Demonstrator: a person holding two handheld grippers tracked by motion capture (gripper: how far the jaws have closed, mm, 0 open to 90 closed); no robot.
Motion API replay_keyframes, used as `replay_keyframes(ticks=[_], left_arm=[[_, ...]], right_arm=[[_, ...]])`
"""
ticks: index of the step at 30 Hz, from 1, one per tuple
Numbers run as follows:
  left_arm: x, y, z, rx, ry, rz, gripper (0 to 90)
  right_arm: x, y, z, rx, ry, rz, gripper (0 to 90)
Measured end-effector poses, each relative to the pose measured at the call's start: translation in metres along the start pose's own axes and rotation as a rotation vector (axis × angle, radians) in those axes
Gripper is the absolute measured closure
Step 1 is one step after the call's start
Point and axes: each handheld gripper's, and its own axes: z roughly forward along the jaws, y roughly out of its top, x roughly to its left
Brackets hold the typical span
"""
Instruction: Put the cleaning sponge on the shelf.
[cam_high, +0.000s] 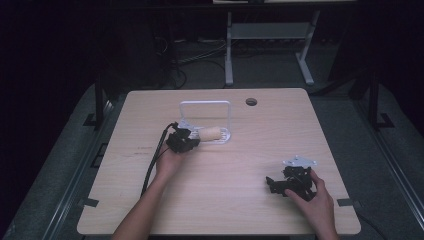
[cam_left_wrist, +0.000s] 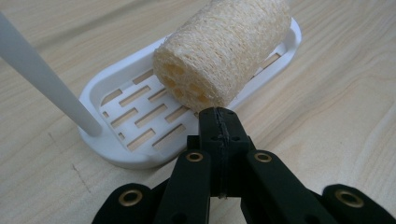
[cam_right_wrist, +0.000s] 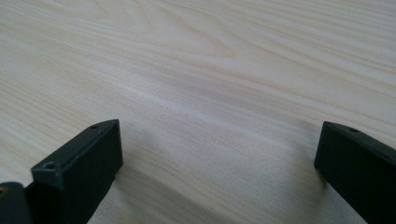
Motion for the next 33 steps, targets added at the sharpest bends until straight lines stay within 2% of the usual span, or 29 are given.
replay_keyframes(ticks=[5,11,14,26,28,30,33], left_arm=[[0.001,-0.001,-0.001,0.008,-0.002,-0.001,90.0],[-0.004,-0.003,-0.013,0.014,-0.022,0.011,89.7],[-0.006,-0.006,-0.017,0.016,-0.028,0.009,86.4],[-0.006,-0.017,-0.038,0.023,-0.010,0.014,47.1],[-0.005,-0.019,-0.041,0.015,-0.010,0.016,44.4],[-0.004,-0.020,-0.044,0.014,-0.008,0.016,35.3],[-0.004,-0.022,-0.049,0.004,0.004,0.035,27.8]], right_arm=[[0.000,0.000,0.000,0.000,0.000,0.000,0.6],[0.000,0.000,0.000,0.000,0.000,0.001,0.5],[0.000,0.000,0.000,0.000,0.000,0.000,0.5],[0.000,0.000,0.000,0.001,0.000,-0.002,0.5],[0.000,0.000,0.000,0.000,0.000,-0.001,0.5],[0.000,0.000,0.000,0.000,0.000,-0.001,0.5],[0.000,0.000,0.000,0.001,0.000,-0.001,0.5]])
